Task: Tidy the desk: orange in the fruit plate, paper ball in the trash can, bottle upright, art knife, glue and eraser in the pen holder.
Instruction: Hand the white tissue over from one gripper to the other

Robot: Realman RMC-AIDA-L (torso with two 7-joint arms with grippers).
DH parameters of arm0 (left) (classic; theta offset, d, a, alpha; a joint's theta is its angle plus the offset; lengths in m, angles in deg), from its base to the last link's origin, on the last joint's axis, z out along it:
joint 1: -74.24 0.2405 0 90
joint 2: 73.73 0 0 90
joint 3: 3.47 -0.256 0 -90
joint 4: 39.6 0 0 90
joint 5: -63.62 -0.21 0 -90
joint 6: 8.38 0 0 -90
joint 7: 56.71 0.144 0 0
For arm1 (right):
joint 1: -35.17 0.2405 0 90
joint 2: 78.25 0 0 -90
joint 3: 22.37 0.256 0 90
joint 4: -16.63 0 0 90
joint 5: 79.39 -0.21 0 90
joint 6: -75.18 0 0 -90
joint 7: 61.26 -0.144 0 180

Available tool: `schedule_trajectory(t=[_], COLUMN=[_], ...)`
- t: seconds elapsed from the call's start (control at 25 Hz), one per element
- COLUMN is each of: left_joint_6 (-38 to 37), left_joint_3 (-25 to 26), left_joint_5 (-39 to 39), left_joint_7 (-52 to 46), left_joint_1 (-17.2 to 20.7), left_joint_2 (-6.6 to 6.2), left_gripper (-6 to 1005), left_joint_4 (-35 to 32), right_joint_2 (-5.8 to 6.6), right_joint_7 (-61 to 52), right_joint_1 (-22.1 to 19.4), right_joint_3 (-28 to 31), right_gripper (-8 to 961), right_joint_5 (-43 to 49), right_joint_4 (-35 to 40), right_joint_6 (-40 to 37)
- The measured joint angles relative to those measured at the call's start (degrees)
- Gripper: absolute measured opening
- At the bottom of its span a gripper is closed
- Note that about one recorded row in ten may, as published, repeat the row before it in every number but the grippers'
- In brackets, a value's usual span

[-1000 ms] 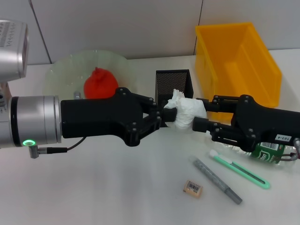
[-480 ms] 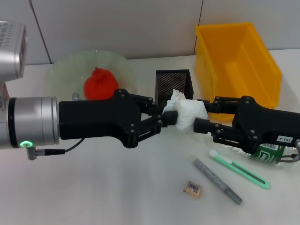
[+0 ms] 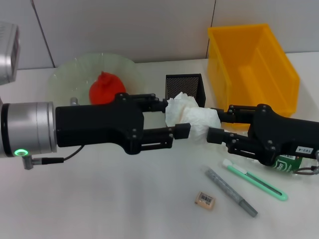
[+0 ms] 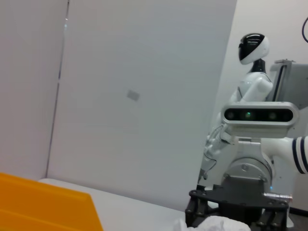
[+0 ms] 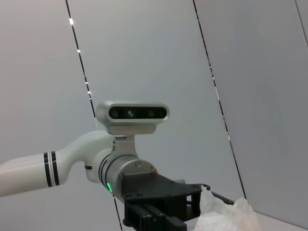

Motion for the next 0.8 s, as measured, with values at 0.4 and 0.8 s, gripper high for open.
schedule_trajectory(t=[0.4, 0.8], left_joint_6=[0.05, 1.03], left_joint_3=[5.25, 10.66], left_joint_5=[-0.12, -0.05], left_joint_7=[0.72, 5.57], left_joint_1=[0.22, 0.63], left_joint_2=[-0.09, 0.14], left_gripper=[805, 804], left_joint_4=[0.77, 6.22], right_joint_2=[0.11, 0.61], right_joint_7=[0.01, -0.91], right_joint_1=[-1.72, -4.17], right_joint_3=[0.55, 3.98], right_gripper=[443, 442], right_joint_5=[0.02, 0.58], right_joint_4=[-0.93, -5.96], right_joint_6=[-0.5, 1.36])
